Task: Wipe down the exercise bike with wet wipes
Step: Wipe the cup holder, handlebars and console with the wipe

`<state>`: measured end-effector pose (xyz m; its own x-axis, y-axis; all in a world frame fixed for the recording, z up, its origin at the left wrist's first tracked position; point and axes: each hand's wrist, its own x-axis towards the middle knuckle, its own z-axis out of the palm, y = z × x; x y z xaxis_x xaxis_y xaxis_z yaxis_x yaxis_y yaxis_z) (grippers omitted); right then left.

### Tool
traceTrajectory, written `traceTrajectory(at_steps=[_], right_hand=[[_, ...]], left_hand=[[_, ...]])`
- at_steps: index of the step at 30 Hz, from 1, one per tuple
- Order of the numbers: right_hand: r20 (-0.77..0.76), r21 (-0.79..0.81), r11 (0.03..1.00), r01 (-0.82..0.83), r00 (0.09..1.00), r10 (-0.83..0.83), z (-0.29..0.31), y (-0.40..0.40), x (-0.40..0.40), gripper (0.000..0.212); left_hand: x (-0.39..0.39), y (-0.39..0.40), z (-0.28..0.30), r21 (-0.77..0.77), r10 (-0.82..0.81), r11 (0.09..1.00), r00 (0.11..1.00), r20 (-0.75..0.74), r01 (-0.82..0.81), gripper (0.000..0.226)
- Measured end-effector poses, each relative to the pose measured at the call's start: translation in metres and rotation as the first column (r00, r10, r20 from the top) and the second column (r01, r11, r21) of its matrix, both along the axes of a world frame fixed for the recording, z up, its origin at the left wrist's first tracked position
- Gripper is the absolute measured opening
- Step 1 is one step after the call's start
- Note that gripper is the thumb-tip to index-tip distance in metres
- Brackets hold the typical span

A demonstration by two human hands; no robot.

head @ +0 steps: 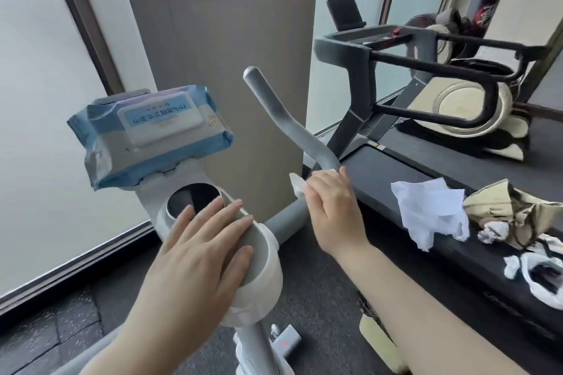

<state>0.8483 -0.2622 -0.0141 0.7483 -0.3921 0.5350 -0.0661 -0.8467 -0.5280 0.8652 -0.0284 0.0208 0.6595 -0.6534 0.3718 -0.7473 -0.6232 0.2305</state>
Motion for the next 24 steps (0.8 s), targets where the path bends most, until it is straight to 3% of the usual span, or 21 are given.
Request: traceTrajectory(at_steps=[2, 5, 7, 9, 11, 13, 17, 19, 21, 24], right_hand=[[0.083, -0.037, 0.999, -0.01, 0.997, 0.013, -0.001, 0.023, 0.002, 0.035], [0.143, -0.193, 0.958, -0.211, 0.96, 0.241, -0.015, 0.045, -0.015, 0.031], [0.14, -0.281, 0.928, -0.245, 0.946, 0.293, -0.02, 0.022, -0.01, 0.038], [0.158, -0.226, 0.957, -0.183, 0.962, 0.221, -0.018, -0.006, 0.003, 0.041], [0.166, -0.029, 0.992, -0.119, 0.979, 0.122, -0.009, -0.024, 0.017, 0.039], [0.018, 0.172, 0.977, -0.124, 0.992, 0.123, 0.003, -0.033, 0.025, 0.042], [-0.381, 0.142, 0.987, -0.079, 0.916, 0.128, 0.034, -0.045, 0.036, 0.056], [-0.559, 0.017, 1.0, 0.016, 0.829, -0.004, 0.046, -0.051, 0.051, 0.052], [-0.666, -0.238, 0.969, 0.062, 0.716, -0.209, 0.054, -0.051, 0.075, 0.044], [-0.625, -0.379, 0.921, 0.086, 0.711, -0.324, 0.061, -0.042, 0.125, 0.046]], left_hand=[[0.003, -0.007, -0.003, 0.001, -0.013, 1.0, 1.0, -0.001, 0.013, 0.047], [0.004, -0.008, -0.005, 0.043, -0.028, 0.999, 0.999, 0.036, 0.026, 0.051], [0.006, -0.006, -0.007, 0.066, -0.041, 0.997, 0.998, 0.054, 0.037, 0.055], [0.007, -0.006, -0.009, 0.061, -0.044, 0.997, 0.997, 0.065, 0.04, 0.055], [0.007, -0.007, -0.01, 0.033, -0.043, 0.999, 0.996, 0.083, 0.041, 0.053], [0.008, -0.008, -0.012, 0.011, -0.048, 0.999, 0.993, 0.106, 0.047, 0.053], [0.01, -0.009, -0.015, -0.024, -0.06, 0.998, 0.987, 0.152, 0.064, 0.053], [0.01, -0.01, -0.016, -0.033, -0.063, 0.997, 0.983, 0.173, 0.069, 0.053], [0.011, -0.011, -0.018, -0.047, -0.058, 0.997, 0.983, 0.177, 0.067, 0.053], [0.012, -0.012, -0.019, -0.062, -0.048, 0.996, 0.98, 0.195, 0.061, 0.053]])
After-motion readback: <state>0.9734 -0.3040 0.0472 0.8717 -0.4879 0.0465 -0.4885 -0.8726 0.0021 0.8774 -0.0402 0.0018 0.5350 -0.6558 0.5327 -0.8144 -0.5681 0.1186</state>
